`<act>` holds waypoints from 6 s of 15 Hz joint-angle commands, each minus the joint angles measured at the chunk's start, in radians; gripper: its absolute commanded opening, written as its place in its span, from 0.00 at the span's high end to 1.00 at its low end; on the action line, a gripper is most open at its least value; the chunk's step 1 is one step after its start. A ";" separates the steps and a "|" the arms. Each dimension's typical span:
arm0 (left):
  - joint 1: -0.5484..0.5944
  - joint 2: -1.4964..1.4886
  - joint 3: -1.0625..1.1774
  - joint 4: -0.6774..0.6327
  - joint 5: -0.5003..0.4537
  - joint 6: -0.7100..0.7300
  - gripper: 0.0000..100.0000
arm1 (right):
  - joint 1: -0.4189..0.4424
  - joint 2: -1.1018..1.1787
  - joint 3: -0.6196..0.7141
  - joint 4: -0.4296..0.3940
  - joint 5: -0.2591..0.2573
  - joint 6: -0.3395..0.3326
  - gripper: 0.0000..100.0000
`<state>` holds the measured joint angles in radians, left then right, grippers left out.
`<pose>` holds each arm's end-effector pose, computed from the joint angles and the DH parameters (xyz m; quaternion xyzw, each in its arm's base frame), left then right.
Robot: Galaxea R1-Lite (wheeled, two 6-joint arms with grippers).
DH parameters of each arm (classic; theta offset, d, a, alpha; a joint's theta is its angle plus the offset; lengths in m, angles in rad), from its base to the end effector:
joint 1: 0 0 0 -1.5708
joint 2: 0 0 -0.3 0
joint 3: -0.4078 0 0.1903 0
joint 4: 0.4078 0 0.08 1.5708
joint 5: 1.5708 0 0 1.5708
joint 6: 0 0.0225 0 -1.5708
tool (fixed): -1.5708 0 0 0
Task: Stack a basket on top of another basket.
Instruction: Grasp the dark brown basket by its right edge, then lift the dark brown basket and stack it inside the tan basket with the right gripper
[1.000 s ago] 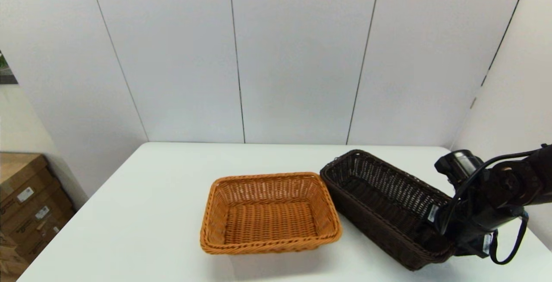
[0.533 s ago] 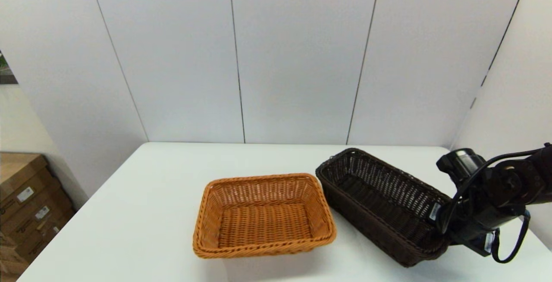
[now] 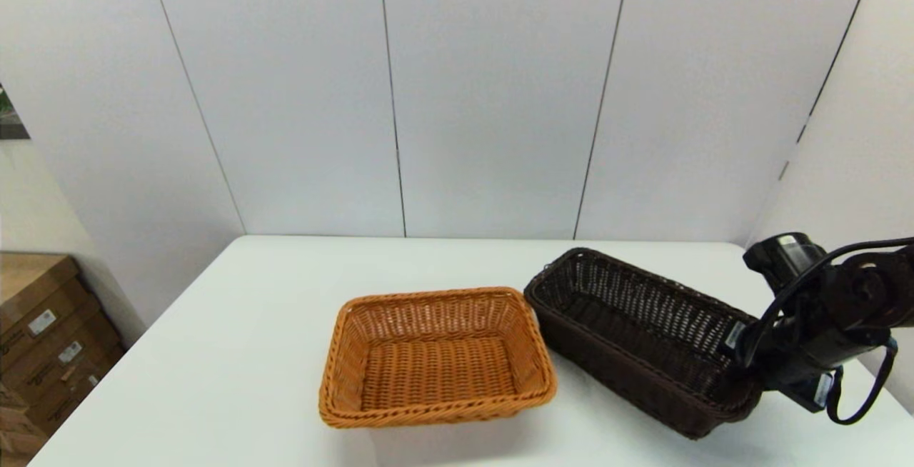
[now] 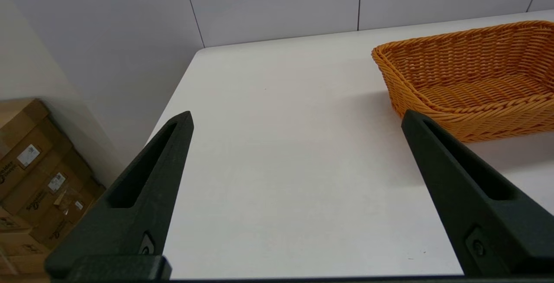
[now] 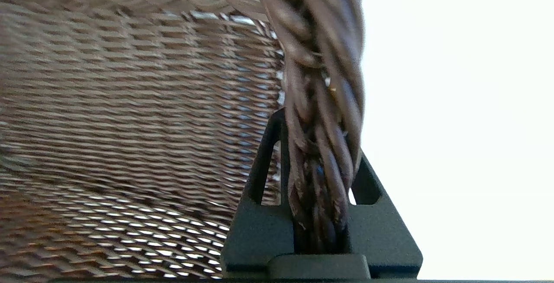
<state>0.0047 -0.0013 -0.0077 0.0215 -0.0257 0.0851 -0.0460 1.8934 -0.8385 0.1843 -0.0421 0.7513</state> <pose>-0.0235 -0.0007 0.0754 0.0424 0.0058 -0.0108 0.9990 0.2800 -0.0138 0.0729 0.2994 0.5271 -0.2464 0.7562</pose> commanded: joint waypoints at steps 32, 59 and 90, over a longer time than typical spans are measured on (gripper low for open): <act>0.001 0.001 0.000 0.000 0.000 0.001 0.00 | 0.420 0.069 -0.807 0.537 0.275 -0.297 1.00; 0.000 0.001 0.000 0.000 0.000 0.001 0.00 | 0.566 0.331 -1.056 0.615 0.275 -0.285 1.00; 0.000 0.001 0.000 0.000 0.000 0.001 0.00 | 0.506 0.386 -1.094 0.607 0.344 -0.297 1.00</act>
<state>0.0047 -0.0013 -0.0077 0.0215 -0.0260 0.0851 0.4579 2.2779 -1.9334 0.7870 0.2996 0.4517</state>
